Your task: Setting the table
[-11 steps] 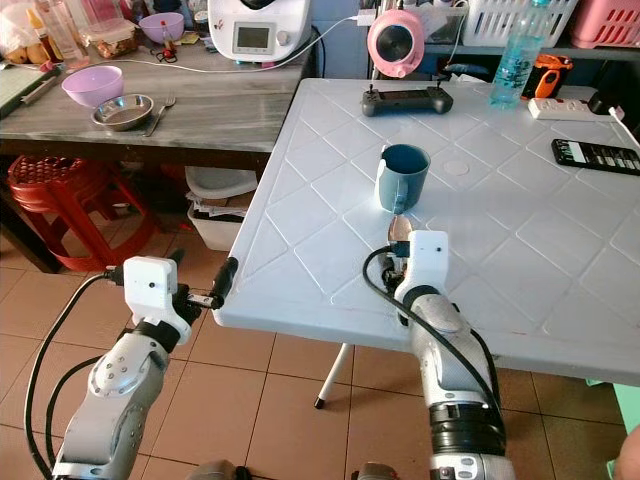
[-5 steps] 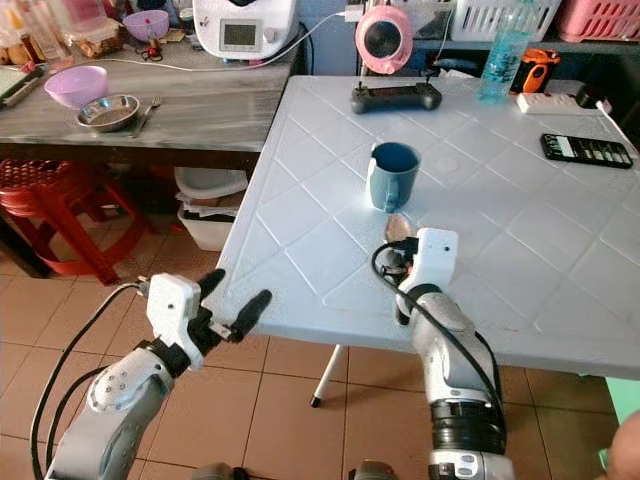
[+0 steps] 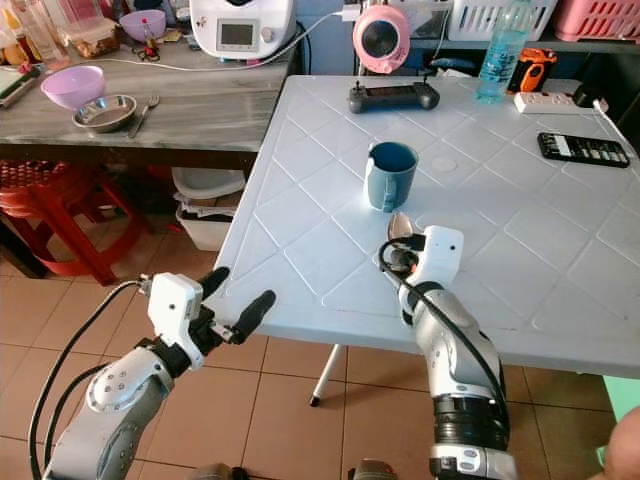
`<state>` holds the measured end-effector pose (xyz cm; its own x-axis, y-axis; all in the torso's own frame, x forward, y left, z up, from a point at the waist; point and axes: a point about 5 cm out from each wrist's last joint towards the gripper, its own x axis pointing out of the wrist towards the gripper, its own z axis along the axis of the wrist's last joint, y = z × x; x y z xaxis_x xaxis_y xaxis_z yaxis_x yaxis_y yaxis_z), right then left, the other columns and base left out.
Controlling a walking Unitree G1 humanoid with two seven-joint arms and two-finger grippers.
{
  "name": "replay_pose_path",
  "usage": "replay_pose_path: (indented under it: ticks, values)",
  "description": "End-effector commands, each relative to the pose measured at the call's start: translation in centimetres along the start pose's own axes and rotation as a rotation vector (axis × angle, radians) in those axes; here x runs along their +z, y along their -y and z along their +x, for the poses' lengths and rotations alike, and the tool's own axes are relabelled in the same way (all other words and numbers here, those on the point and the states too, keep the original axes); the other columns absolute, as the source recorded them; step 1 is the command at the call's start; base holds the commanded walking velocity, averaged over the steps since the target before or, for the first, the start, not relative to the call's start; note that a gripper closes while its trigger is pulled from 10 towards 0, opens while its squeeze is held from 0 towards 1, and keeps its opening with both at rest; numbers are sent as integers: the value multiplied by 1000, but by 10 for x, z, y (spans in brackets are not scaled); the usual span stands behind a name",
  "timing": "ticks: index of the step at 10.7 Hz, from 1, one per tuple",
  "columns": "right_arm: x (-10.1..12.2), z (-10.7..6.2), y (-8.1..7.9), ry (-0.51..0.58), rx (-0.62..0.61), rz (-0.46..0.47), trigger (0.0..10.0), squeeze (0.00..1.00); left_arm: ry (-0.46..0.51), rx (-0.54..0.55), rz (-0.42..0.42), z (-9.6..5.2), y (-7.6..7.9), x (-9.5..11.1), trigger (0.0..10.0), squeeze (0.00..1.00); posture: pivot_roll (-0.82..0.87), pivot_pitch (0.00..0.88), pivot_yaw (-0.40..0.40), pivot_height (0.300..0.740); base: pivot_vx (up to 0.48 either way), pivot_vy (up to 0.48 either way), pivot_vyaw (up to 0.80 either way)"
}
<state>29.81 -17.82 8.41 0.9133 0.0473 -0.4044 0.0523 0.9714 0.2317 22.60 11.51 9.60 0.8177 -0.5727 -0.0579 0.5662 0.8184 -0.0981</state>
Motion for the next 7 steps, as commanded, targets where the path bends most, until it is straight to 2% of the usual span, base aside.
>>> replay_pose_path:
  ticks: [1,2,5,6,7]
  values:
    - [-51,-4,3,-260,-8,21,0,0,-6,-1,11,-1,0,1,10000,0,-18,80,72,740,0,0,0]
    - [-53,-4,1,-267,20,-25,0,0,-4,3,10,0,0,2,10000,0,-19,82,70,740,0,0,0]
    - [-40,-8,-20,-229,124,64,0,0,-22,37,8,-1,0,-3,10000,0,-28,90,64,740,0,0,0]
    - [-32,-13,-40,-222,244,94,0,0,-55,126,49,0,-10,-8,10000,0,-34,90,62,740,0,0,0]
    - [-30,-16,-47,-223,294,97,0,0,-64,167,69,0,-14,-10,10000,0,-36,90,61,740,0,0,0]
